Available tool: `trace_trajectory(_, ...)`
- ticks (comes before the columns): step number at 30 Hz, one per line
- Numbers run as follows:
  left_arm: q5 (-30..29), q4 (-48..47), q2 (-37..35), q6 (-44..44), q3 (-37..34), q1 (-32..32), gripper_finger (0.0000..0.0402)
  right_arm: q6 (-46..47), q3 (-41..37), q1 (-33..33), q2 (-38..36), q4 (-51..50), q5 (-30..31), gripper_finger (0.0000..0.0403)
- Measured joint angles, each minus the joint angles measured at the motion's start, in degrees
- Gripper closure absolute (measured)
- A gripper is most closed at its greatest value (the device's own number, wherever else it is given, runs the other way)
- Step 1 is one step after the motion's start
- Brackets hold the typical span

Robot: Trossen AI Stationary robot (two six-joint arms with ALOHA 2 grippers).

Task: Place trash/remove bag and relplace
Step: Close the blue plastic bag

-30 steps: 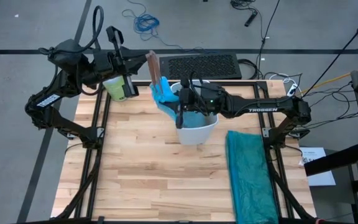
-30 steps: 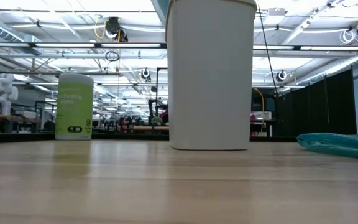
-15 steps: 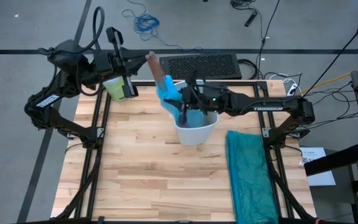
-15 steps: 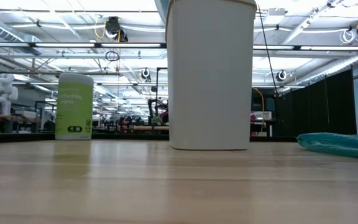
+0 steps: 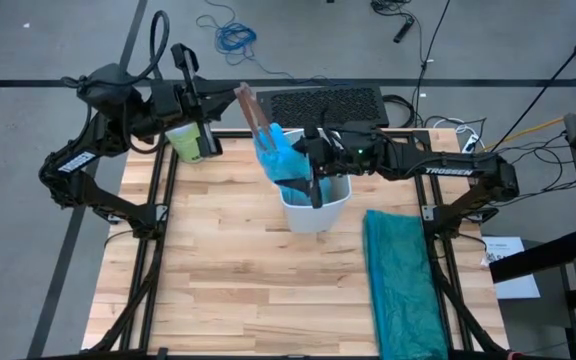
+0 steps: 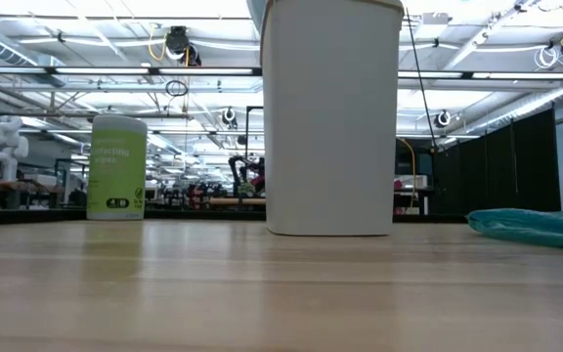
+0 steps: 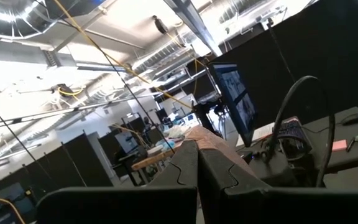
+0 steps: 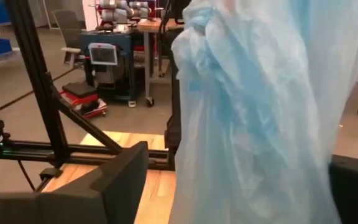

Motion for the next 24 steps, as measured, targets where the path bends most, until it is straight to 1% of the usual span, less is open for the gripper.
trace_trajectory(5, 0.0, 0.09, 0.0, 0.07, 0.02, 0.0, 0.0401, 0.46, 0.0, -0.04, 0.91, 2.28, 0.1, 0.0113)
trace_trajectory(8, 0.0, 0.32, 0.0, 0.11, 0.04, 0.0, 0.0401, 0.47, -0.02, -0.06, 2.01, 5.76, 0.43, 0.0113)
trace_trajectory(12, 0.0, 0.27, 0.0, 0.13, 0.04, 0.0, 0.0401, 0.4, 0.0, -0.39, 3.82, 8.37, 3.28, 0.0112)
trace_trajectory(21, 0.0, 0.04, 0.0, 0.15, 0.04, 0.0, 0.0401, 0.66, -0.03, -0.68, 8.94, 16.81, 3.35, 0.0112)
trace_trajectory(24, 0.0, 0.02, 0.0, 0.13, 0.04, 0.0, 0.0401, 0.69, -0.04, -0.71, 9.83, 18.99, 3.51, 0.0122)
